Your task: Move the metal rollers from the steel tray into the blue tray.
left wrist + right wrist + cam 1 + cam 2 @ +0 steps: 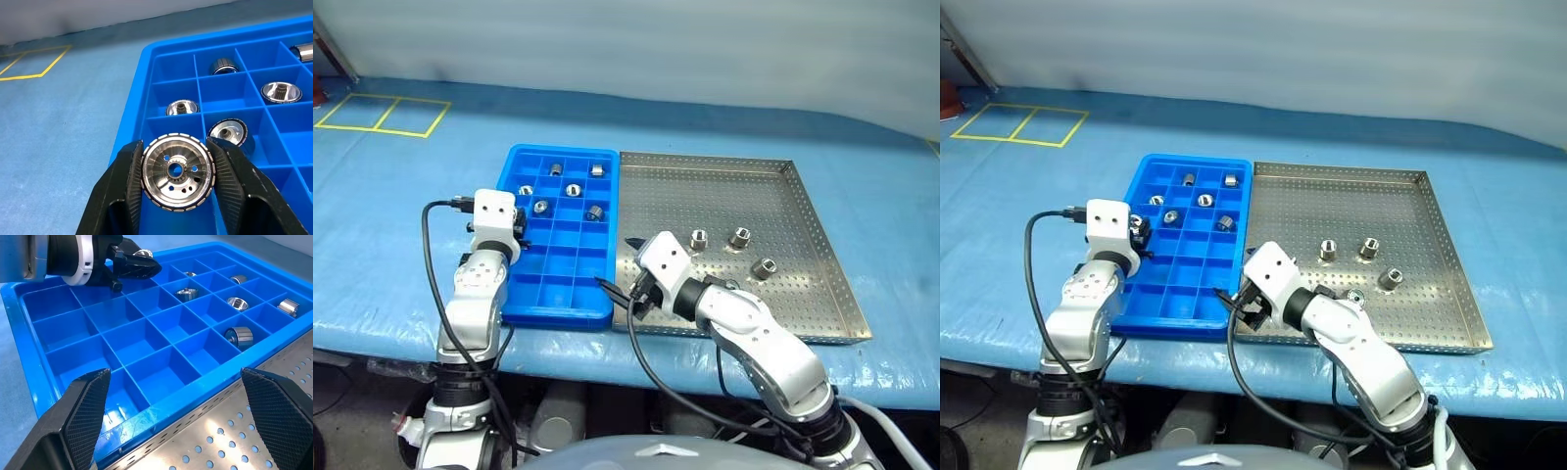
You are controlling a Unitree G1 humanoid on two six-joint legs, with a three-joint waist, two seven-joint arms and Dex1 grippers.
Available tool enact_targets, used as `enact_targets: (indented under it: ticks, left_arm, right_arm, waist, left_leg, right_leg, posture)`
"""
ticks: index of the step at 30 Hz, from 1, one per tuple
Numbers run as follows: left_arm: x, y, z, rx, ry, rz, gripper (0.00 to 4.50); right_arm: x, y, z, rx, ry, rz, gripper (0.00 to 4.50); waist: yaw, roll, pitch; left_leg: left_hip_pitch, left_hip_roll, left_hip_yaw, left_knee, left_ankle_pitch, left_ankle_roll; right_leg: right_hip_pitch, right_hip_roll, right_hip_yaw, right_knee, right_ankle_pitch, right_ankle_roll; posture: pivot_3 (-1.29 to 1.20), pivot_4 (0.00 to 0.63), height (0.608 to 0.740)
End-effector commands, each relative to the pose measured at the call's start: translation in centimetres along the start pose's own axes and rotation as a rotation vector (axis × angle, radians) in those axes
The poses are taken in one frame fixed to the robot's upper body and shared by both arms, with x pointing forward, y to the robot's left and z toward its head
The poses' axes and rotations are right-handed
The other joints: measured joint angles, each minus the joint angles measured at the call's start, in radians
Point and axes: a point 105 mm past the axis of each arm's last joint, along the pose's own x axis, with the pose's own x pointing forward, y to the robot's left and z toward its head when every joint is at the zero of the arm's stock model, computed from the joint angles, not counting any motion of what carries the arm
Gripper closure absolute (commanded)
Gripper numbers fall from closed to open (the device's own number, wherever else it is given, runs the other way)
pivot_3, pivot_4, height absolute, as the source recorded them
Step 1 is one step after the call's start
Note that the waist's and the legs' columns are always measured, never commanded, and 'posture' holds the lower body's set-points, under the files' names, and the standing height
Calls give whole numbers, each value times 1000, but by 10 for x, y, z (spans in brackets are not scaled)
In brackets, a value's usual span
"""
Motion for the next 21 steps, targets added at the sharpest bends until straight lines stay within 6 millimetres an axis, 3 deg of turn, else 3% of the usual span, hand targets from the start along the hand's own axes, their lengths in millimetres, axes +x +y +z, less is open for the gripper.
enact_targets:
  ticks: [1,4,8,12,16,21]
  left_arm:
    - [4,3,-1,-22,33,33,2404]
    - [5,0,0,-33,48,17,1469]
    - [6,-13,27,-37,-64,-48,113]
    - [-6,-69,64,-92,-205,-419,15]
    - [-23,-112,66,-27,-194,-742,15]
    - [-42,-147,52,149,-119,-1074,15]
  right_arm:
    - [-4,-1,14,-13,-61,-30,0]
    - [-6,-2,14,-7,-61,-53,0]
    - [-12,-6,14,-3,-60,-94,0]
    - [-30,-14,7,-3,-25,-160,0]
    - [-52,-21,-11,19,64,-241,0]
    - [-80,-26,-28,66,145,-356,0]
  waist:
    - [-3,0,0]
    - [-7,0,0]
    - [-11,0,0]
    - [-8,-1,0]
    - [-24,-1,-1]
    - [-58,0,-1]
  left_leg:
    - [0,0,0,0,0,0]
    - [0,0,0,0,0,0]
    - [0,0,0,0,0,0]
    - [-1,0,0,0,0,0]
    - [-2,0,0,0,-1,1]
    - [-1,-1,1,0,-1,1]
  right_leg:
    - [0,0,0,0,0,0]
    - [0,0,-1,0,0,0]
    - [0,0,-1,0,0,0]
    - [0,-1,-1,0,0,-1]
    - [0,-3,-1,-1,0,-1]
    - [-1,-1,-1,0,-1,-2]
  posture:
    - [191,150,740]
    - [191,150,740]
    - [146,150,740]
    - [128,150,740]
    - [88,150,740]
    - [33,150,740]
